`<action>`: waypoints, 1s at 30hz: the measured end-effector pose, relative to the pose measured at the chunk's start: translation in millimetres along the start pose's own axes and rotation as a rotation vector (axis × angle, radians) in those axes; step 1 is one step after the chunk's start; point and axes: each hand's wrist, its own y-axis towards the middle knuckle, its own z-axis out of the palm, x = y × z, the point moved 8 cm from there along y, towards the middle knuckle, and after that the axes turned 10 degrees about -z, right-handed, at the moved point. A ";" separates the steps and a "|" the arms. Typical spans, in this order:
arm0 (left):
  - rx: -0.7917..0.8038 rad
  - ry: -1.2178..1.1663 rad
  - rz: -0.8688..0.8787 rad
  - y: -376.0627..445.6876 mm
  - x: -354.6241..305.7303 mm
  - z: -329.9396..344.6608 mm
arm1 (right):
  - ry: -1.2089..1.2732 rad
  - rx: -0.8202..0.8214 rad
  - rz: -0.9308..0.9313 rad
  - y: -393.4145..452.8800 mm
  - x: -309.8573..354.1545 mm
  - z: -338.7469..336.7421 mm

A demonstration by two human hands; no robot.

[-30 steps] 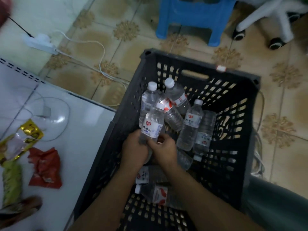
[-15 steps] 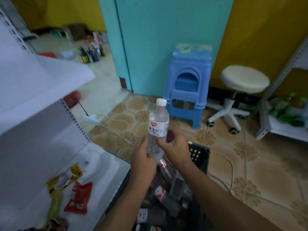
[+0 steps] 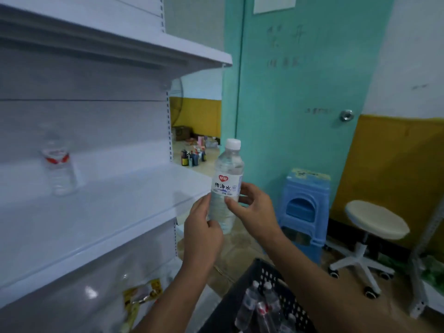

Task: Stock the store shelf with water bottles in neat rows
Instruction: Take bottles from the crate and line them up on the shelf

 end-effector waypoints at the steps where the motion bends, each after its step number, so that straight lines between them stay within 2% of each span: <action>1: -0.039 -0.003 0.001 -2.3 -6.1 -20.6 | 0.018 0.019 -0.020 2.3 16.2 14.6; 15: -0.515 0.138 -0.022 -54.1 -19.4 -316.5 | 0.333 0.397 -0.219 -19.8 215.9 267.6; 23: -0.738 0.250 -0.048 -120.9 -4.4 -407.1 | 0.477 0.598 -0.208 -77.9 265.4 369.6; 30: -0.924 0.330 -0.195 -175.7 17.7 -457.3 | 0.557 0.786 -0.266 -133.2 305.2 427.6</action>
